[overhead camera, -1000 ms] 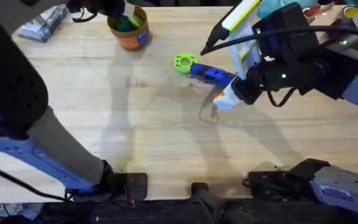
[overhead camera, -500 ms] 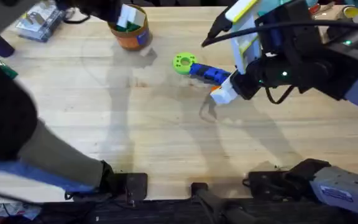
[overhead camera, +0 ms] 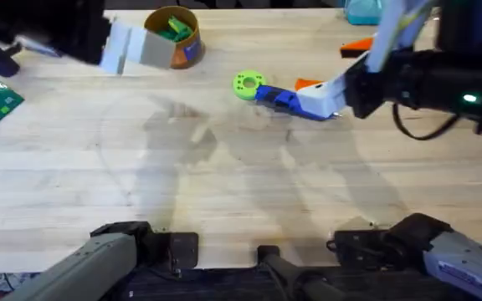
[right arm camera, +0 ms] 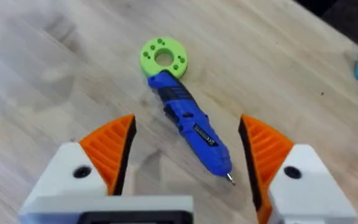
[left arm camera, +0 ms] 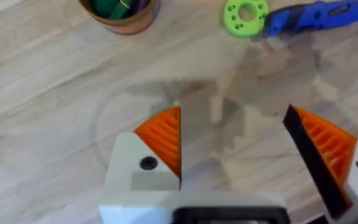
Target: Pick up the gripper from the table and insert it into the empty holder that is missing its gripper. Then pick up a screw, insert it into the mounting hole, and use the screwdriver to tighten it. Finally, clean up the table by picking up the vegetable and placing it into the bucket.
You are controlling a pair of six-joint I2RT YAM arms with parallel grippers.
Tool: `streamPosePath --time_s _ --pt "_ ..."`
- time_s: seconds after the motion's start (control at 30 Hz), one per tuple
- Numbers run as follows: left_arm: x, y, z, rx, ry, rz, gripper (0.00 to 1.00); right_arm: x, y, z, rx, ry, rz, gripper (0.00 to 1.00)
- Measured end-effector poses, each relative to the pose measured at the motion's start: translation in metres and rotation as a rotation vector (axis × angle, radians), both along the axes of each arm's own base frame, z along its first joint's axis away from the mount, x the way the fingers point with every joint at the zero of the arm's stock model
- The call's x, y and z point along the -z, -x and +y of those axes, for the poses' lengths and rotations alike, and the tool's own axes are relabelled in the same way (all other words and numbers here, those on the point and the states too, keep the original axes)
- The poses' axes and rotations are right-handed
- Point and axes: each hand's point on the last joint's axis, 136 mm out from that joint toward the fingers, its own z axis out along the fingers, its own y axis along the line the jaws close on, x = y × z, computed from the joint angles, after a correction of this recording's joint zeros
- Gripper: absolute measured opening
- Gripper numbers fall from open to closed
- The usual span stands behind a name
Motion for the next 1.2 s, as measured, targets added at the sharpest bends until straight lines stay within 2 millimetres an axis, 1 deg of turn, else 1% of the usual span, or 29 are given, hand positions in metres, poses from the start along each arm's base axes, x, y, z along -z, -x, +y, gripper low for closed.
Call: streamPosePath --time_s 0.13,0.23,0.3,0.37,1.2 --pt "-0.005 0.02 -0.001 0.001 -0.001 0.003 0.986 -0.025 0.011 -0.005 0.007 -0.049 -0.075 0.968" --pt "-0.003 0.031 -0.002 0.003 0.002 0.029 0.986 -0.045 0.021 -0.011 0.009 -0.085 -0.136 0.968" --pt "-0.002 0.035 -0.004 0.007 0.008 0.046 0.986 -0.056 0.027 -0.014 0.01 -0.104 -0.171 0.968" --pt "-0.002 0.035 -0.005 0.011 0.014 0.047 0.986 -0.062 0.031 -0.016 0.01 -0.116 -0.194 0.968" --pt "-0.002 0.035 -0.005 0.011 0.014 0.047 0.986 -0.062 0.031 -0.016 0.01 -0.116 -0.194 0.968"
